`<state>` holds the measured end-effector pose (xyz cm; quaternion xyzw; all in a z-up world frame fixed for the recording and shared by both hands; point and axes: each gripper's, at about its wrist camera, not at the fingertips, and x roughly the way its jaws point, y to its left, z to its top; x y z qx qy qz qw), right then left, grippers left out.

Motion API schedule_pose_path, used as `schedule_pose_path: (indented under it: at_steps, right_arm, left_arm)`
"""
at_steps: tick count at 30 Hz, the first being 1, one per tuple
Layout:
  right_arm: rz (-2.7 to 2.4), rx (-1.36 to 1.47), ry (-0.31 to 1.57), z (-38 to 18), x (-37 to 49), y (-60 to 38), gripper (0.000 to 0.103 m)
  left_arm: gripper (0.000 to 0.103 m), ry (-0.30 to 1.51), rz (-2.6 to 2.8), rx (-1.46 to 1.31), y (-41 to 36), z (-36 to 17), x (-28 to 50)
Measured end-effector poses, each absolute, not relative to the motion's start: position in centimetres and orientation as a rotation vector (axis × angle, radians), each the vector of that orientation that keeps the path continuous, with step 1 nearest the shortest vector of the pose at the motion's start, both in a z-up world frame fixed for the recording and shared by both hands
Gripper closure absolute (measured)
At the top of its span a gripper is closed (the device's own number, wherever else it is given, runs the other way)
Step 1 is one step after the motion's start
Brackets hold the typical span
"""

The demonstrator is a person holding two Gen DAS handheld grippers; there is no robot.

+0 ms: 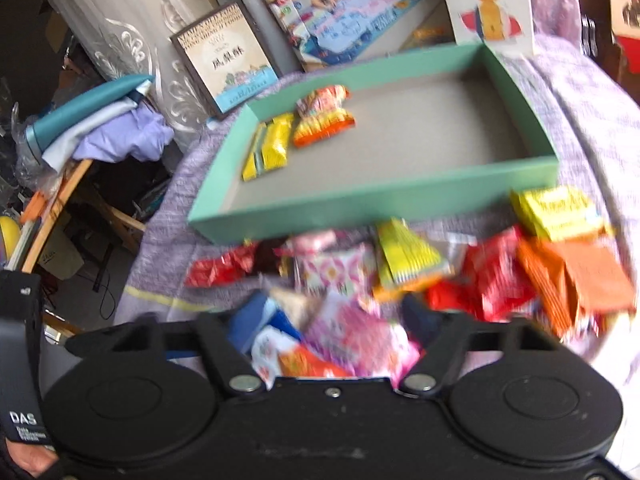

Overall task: Organize snacks
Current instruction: 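Grasp the orange tube packet with the left tool while the right tool grasps the blue packet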

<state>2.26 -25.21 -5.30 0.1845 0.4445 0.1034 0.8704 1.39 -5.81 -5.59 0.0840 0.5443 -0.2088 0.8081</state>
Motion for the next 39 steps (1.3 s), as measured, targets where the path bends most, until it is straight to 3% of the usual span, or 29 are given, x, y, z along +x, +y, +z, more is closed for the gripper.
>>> schedule_pose_path:
  at_steps: [2,5,15,22,32,33,36,39]
  right_arm:
    - [0.211,0.404,0.960,-6.4,1.7,-25.5,0.063]
    - [0.221,0.452,1.012,-7.7,1.3,-25.8,0.067]
    - [0.306,0.573,1.089,-9.0,1.4,-23.6,0.067]
    - [0.327,0.606,1.043,-8.3,2.1,-23.8,0.066]
    - [0.258,0.642,1.002,-9.0,1.3,-26.4,0.065]
    - [0.258,0.646,1.001,-9.1,1.2,-26.5,0.065]
    - [0.268,0.652,1.004,-9.3,1.2,-26.6,0.065]
    - [0.291,0.645,1.009,-9.3,1.4,-26.2,0.065]
  left_arm:
    - [0.001,1.182,-0.428,0.200,-6.2,-6.4,1.2]
    - [0.005,1.192,-0.372,0.198,-6.0,-7.1,1.3]
    - [0.007,1.185,-0.235,0.135,-3.1,-7.7,3.6]
    - [0.006,1.186,-0.243,0.034,-1.4,-5.9,3.1]
    - [0.006,1.231,-0.372,-0.010,-7.5,-5.8,2.7]
    - [0.007,1.236,-0.375,-0.001,-8.0,-6.2,2.6]
    - [0.025,1.245,-0.378,0.052,-8.5,-7.3,2.3]
    - [0.026,1.214,-0.399,0.107,-8.0,-7.3,1.7]
